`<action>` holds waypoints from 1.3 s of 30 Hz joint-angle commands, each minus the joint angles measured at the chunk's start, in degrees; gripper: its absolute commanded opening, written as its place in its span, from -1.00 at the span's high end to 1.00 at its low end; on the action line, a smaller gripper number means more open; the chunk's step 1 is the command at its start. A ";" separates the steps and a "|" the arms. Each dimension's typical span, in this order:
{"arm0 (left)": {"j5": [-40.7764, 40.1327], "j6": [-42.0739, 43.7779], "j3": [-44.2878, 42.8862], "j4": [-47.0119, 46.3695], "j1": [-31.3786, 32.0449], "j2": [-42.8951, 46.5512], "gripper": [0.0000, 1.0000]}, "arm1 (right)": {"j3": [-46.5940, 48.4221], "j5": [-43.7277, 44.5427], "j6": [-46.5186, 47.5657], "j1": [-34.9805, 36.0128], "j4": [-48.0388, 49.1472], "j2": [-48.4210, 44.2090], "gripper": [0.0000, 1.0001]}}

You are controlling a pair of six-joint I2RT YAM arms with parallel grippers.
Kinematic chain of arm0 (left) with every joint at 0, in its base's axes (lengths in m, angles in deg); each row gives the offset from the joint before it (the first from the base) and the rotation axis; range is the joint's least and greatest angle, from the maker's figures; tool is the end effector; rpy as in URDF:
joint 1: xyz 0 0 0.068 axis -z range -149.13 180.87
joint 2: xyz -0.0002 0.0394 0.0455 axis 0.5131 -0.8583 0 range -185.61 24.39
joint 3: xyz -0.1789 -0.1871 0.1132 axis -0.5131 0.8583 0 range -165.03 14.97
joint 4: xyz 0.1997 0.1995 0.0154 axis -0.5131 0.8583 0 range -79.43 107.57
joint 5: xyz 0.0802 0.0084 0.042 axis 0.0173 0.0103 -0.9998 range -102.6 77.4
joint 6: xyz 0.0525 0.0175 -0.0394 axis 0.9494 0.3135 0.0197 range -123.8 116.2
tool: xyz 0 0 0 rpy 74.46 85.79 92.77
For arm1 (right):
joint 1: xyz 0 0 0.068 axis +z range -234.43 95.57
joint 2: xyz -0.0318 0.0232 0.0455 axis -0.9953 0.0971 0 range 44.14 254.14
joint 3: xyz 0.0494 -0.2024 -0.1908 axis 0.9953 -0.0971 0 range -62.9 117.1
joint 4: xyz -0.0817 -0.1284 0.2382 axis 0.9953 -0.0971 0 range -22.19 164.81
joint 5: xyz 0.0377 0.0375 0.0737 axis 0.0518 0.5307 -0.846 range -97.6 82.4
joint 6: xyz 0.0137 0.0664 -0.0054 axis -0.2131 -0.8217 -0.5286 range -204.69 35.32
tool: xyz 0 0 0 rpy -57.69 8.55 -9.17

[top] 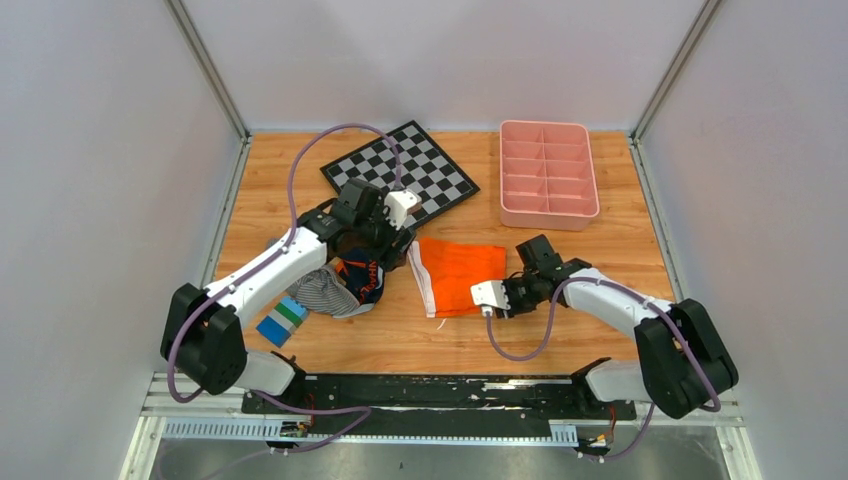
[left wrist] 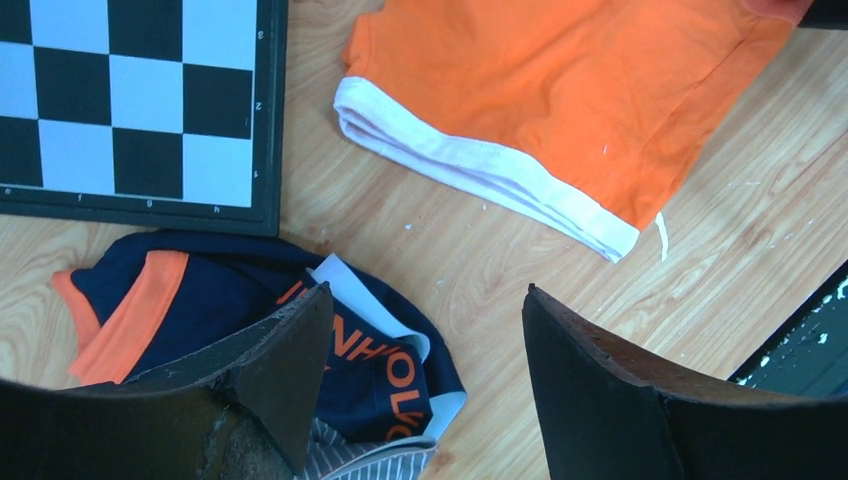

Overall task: Roll the underwear
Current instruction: Fold the underwear at the center of the board.

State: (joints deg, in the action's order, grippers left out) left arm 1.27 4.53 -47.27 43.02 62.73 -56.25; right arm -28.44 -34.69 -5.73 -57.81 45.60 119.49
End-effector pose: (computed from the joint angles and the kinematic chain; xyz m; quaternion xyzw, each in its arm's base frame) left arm 0.2721 -0.1846 0.2580 0.3594 0.8645 -0.1792 0.3025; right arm 0.1979 0.1271 0.1335 -0.7871 0.5469 0.1330 0.2524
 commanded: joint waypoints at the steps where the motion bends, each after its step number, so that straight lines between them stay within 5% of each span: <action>1: 4.18 1.49 3.37 -5.97 0.09 3.78 -0.53 | -0.21 0.37 2.50 0.28 -0.27 3.83 0.45; 7: 6.20 10.90 8.42 -10.77 1.25 6.81 -0.50 | 6.31 0.12 1.37 0.73 -9.22 11.44 1.00; 15: 7.66 28.21 12.66 -6.80 7.27 6.43 -0.41 | 20.98 -9.15 -3.29 -1.48 -27.00 26.57 1.00; 26: 13.28 37.12 13.51 -10.78 15.71 0.54 -0.29 | 25.01 -13.07 -10.10 -2.97 -28.62 33.87 1.00; 39: 2.74 47.01 20.60 -17.99 18.94 -1.62 -0.19 | 25.60 -13.36 -12.11 -3.08 -27.47 35.82 1.00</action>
State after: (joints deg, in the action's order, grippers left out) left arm 6.65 47.02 -27.18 27.90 81.63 -60.01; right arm -1.03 -54.56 -18.84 -61.27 16.27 152.01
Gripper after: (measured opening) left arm 0.589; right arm 0.023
